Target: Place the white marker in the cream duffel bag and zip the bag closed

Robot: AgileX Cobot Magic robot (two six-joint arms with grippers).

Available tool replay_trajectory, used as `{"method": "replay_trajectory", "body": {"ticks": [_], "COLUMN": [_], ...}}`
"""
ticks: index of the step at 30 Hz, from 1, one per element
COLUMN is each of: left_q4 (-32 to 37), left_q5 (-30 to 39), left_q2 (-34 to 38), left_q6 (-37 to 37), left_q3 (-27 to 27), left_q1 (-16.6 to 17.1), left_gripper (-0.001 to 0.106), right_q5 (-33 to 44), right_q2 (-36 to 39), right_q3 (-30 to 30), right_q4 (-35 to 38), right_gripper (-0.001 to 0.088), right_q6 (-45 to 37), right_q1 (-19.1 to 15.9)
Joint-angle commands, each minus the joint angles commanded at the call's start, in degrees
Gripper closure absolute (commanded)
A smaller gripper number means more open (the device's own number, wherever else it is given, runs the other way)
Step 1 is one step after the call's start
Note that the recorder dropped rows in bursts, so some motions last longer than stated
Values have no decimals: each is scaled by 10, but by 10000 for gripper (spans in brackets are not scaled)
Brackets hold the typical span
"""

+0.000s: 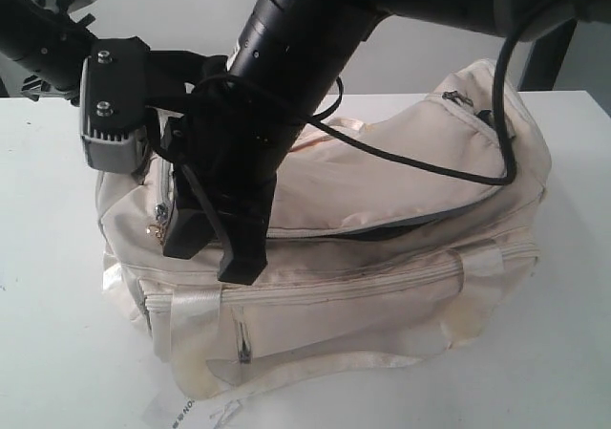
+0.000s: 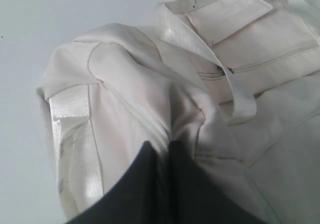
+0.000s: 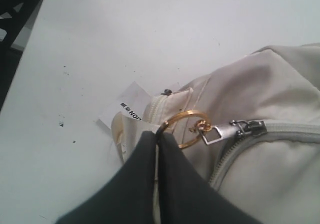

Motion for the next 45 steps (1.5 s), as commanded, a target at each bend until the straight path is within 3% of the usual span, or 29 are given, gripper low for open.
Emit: {"method": "replay_trajectory", "body": {"ticks": [6, 8, 11, 13, 15, 16, 23, 30, 38, 43, 45], "left_q4": [2, 2, 4, 6, 11, 20, 49, 44, -72, -176, -184], "left_q5": [-1, -1, 10, 17, 31, 41, 101, 94, 11, 4, -10], "left_q2": [0, 0, -4, -15, -30, -41, -134, -230, -311, -314, -314], "left_q6": [-2, -2, -2, -7, -7, -7, 0, 4, 17, 95, 112], "left_q3": [0, 0, 0, 0, 0, 0, 9, 138, 317, 388, 404], "left_q1": [0, 0, 3, 9, 17, 24, 38, 38, 38, 32, 23], "left_gripper": [1048, 968, 665, 408, 245, 218, 396, 420, 420, 420, 420], "right_q5": [0, 0, 0, -15, -34, -38, -59, -51, -35, -31, -29], "right_q2": [0, 0, 0, 0, 0, 0, 0, 0, 0, 0, 0], "right_q3": [0, 0, 0, 0, 0, 0, 0, 0, 0, 0, 0], "right_q4": [0, 0, -1, -1, 0, 0, 0, 0, 0, 0, 0], "right_gripper": [868, 868, 868, 868, 868, 868, 868, 868, 868, 868, 868], "right_q6": [7, 7, 7, 7, 7, 7, 5, 5, 11, 15, 15], "right_q1": [0, 0, 0, 0, 0, 0, 0, 0, 0, 0, 0]}}
